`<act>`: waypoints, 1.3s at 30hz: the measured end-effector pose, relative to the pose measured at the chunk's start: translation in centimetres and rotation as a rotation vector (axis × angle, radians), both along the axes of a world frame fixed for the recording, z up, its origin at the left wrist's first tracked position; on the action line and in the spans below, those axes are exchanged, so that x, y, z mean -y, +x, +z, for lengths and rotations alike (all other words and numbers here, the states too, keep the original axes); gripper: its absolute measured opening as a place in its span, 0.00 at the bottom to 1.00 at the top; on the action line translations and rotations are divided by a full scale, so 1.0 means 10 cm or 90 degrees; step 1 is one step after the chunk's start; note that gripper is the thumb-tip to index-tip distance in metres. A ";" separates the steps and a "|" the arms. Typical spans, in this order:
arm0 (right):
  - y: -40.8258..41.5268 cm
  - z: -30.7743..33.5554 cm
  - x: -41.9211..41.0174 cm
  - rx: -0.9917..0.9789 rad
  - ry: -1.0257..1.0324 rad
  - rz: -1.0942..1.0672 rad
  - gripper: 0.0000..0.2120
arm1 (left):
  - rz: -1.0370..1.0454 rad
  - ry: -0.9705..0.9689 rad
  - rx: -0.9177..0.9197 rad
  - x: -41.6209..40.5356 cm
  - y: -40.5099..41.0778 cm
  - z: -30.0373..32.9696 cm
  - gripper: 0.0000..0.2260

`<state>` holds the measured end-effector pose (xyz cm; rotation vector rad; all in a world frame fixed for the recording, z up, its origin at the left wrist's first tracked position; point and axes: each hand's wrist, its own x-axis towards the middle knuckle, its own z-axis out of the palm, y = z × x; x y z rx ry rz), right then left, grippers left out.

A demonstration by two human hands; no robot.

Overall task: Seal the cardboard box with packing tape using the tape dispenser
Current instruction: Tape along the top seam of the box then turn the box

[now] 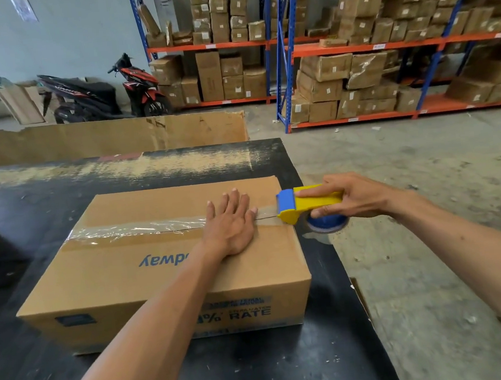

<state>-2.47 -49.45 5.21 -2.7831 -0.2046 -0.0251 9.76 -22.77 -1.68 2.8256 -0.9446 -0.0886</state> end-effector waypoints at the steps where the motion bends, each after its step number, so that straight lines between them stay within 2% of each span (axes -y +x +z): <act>1: -0.07 0.00 0.12 0.000 -0.004 -0.007 0.27 | -0.001 0.001 -0.004 0.00 0.00 0.00 0.27; 4: -0.29 -0.05 0.47 0.025 -0.013 -0.032 0.26 | -0.012 0.010 -0.016 0.01 -0.01 0.02 0.27; 8: -0.26 -0.23 0.42 0.036 -0.055 0.009 0.27 | -0.006 0.042 -0.022 0.06 -0.02 0.14 0.29; 13: -0.21 -0.31 0.38 0.063 -0.098 0.046 0.27 | 0.124 0.066 -0.057 0.37 -0.21 0.23 0.38; 15: -0.19 -0.35 0.38 0.064 -0.101 0.067 0.28 | 0.146 0.057 -0.049 0.47 -0.29 0.20 0.38; 19: -0.14 -0.42 0.35 0.068 -0.092 0.071 0.29 | 0.093 -0.043 -0.028 0.58 -0.34 0.13 0.39; 22: -0.12 -0.42 0.32 0.093 -0.114 0.086 0.27 | 0.068 -0.022 -0.011 0.66 -0.37 0.06 0.39; 29: -0.08 -0.18 0.11 0.202 -0.297 0.194 0.25 | 0.066 0.005 -0.024 0.68 -0.37 0.08 0.37; 32: -0.09 -0.10 -0.02 0.174 -0.395 0.223 0.25 | 0.078 0.027 -0.040 0.68 -0.40 0.14 0.38; 35: -0.14 -0.18 -0.07 0.121 -0.405 0.180 0.25 | 0.110 0.050 -0.070 0.76 -0.49 0.23 0.38; 39: -0.28 -0.19 0.04 0.107 -0.263 0.005 0.25 | 0.162 0.038 -0.085 0.91 -0.66 0.22 0.39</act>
